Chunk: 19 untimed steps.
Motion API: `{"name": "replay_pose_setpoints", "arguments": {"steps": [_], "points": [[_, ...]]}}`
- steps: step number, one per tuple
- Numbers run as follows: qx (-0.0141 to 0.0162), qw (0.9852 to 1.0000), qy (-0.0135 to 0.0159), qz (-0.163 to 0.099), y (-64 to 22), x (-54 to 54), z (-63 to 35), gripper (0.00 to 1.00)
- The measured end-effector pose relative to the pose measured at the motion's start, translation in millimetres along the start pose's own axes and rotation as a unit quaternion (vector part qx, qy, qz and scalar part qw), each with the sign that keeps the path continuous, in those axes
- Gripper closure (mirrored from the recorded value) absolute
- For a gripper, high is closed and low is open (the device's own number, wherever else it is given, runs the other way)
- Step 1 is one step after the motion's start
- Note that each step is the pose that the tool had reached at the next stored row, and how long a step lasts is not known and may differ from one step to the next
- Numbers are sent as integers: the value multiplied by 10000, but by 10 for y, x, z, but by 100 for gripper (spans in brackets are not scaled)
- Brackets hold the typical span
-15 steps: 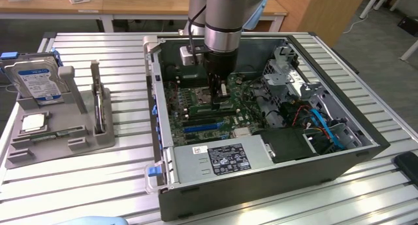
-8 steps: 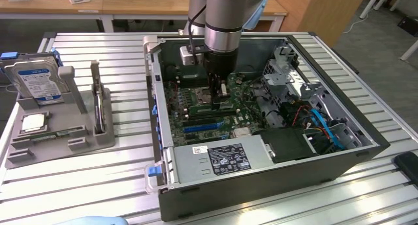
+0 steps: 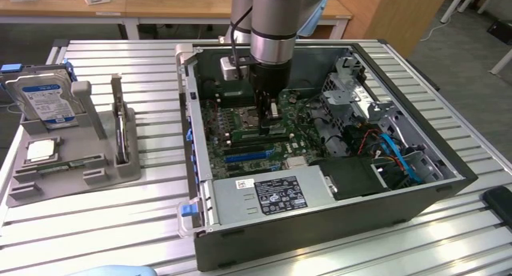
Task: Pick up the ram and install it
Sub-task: 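Insert the ram into the slot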
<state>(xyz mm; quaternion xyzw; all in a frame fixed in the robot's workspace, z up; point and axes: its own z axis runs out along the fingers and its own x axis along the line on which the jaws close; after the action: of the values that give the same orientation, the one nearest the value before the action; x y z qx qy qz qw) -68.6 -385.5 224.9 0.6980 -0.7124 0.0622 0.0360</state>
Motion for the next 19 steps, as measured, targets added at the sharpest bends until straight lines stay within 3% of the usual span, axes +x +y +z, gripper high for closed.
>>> {"name": "replay_pose_setpoints", "arguments": {"steps": [19], "points": [[0,10000,1,1,0,-7,13,87]]}}
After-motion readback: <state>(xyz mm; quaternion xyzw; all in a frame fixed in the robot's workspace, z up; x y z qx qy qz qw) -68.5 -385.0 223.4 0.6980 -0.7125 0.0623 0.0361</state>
